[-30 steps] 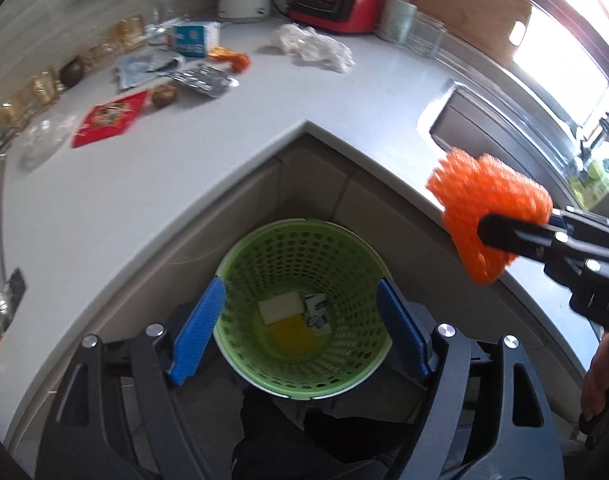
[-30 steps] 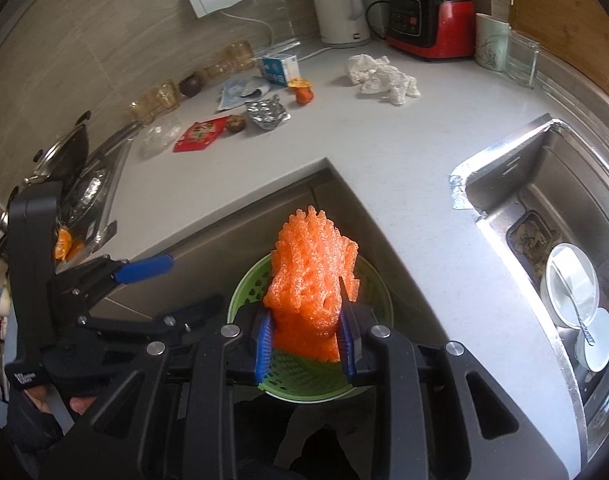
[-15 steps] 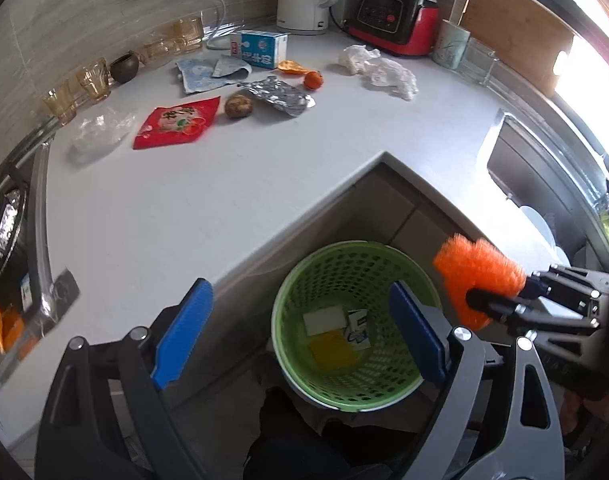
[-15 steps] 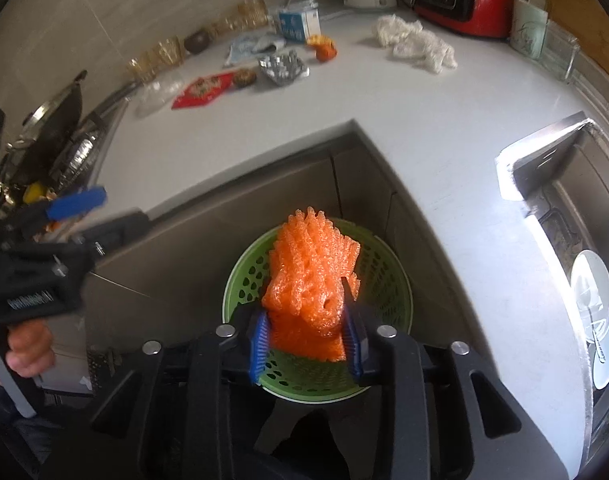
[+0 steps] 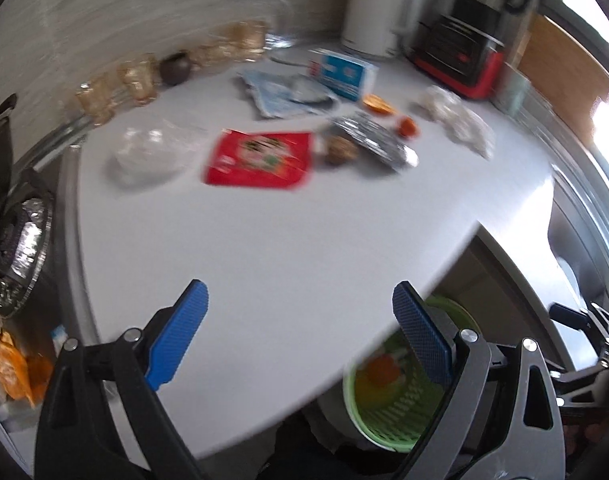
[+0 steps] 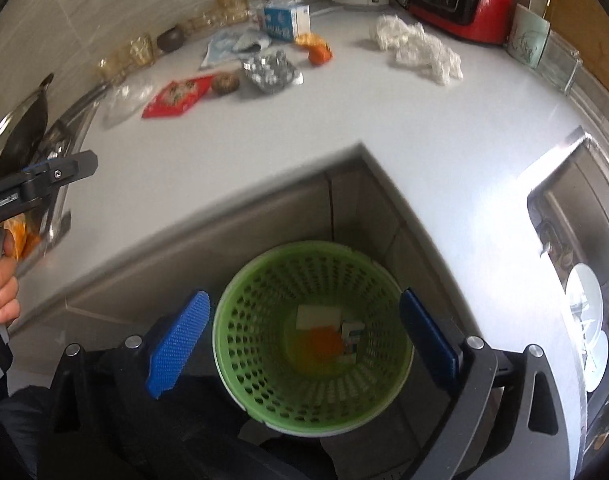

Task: Collect trash
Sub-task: 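Grasp the clear plastic bag with the left tool while the right tool grasps the blue towel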

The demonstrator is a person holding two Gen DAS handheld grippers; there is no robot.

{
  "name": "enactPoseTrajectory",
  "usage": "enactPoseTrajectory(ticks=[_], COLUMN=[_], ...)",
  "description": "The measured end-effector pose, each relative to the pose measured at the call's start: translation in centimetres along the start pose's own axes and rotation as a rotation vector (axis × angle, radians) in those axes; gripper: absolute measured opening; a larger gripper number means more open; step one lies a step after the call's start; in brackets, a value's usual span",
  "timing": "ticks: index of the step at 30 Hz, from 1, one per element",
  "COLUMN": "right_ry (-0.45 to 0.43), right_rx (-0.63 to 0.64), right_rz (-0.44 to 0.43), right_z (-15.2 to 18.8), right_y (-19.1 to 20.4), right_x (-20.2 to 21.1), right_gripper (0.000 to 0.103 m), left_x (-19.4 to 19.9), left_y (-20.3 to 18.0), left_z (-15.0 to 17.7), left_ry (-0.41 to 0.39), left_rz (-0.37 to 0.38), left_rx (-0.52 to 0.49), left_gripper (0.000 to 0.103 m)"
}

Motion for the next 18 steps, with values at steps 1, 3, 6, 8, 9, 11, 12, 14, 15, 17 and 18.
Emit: enactPoseTrajectory(ticks=[1, 3, 6, 8, 9, 11, 12, 14, 15, 17, 18], right_ry=[-0.011, -0.028, -0.053, -0.063, -0.068, -0.075, -0.077, -0.078, -0.079, -0.08, -0.081], right_rx=[0.0, 0.005, 0.029, 0.045, 0.051, 0.062, 0.068, 0.08, 0.087, 0.104, 0.11], right_rz=[0.001, -0.001, 0.0, -0.005, -0.008, -0.018, -0.024, -0.03, -0.032, -0.034, -0.033], right_z=[-0.8, -2.2, -4.8, -6.4, -7.2, -8.9, -9.5, -10.9, -11.6, -13.3, -13.9], right_y=[0.5, 1.3, 3.2, 4.6, 5.3, 6.8, 7.5, 8.8, 9.4, 10.7, 11.2], right_x=[0.0, 0.0, -0.4, -0.9, -1.1, -1.7, -2.0, -2.7, -3.1, -4.0, -4.3], right_gripper=[0.096, 0.098, 0.1, 0.1, 0.1, 0.1, 0.1, 0.1, 0.1, 0.1, 0.1], left_x=[-0.2, -0.5, -1.2, -1.8, -2.3, -3.1, -3.7, -4.8, -5.4, -6.6, -7.2], left_y=[1.2, 3.5, 6.9, 8.6, 9.7, 11.1, 11.9, 13.0, 13.4, 14.3, 14.7], left_z=[-0.6, -1.8, -3.7, -4.9, -5.6, -6.7, -7.4, -8.5, -9.0, -9.8, -10.1], left_ry=[-0.005, -0.014, -0.029, -0.033, -0.033, -0.033, -0.034, -0.033, -0.029, -0.02, -0.016], left_rz=[-0.012, -0.035, -0.072, -0.087, -0.095, -0.1, -0.105, -0.111, -0.11, -0.105, -0.104], left_rx=[0.015, 0.044, 0.093, 0.122, 0.14, 0.158, 0.167, 0.176, 0.181, 0.194, 0.202], left_gripper=[0.089, 0.089, 0.089, 0.089, 0.089, 0.089, 0.089, 0.089, 0.089, 0.089, 0.089])
Point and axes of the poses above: each gripper's, at about its wrist camera, not at the fingertips, and x roughly against the way its jaws point, y to its left, z to its underside, the point moved 9 cm from there along -x, roughly the way its jaws point, and after that the axes turned 3 degrees about -x, right-handed, at the moved point
